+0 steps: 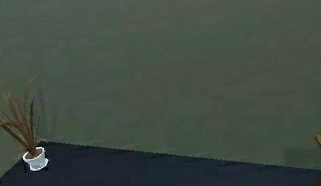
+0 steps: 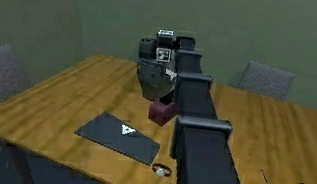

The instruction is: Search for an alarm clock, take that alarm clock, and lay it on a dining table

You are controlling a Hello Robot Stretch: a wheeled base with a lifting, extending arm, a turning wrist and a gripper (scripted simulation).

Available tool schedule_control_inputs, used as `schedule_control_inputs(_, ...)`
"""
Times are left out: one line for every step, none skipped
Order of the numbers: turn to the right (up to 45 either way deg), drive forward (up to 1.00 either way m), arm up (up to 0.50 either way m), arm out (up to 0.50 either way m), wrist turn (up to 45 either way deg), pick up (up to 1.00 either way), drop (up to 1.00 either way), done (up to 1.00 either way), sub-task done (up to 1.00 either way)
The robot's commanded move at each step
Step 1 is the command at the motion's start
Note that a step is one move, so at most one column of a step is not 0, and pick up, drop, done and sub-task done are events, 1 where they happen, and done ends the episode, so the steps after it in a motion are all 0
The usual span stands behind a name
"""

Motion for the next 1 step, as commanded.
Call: schedule_control_inputs(0.0,0.0,0.0,0.0,0.0,0.0,0.0,1.0,0.0)
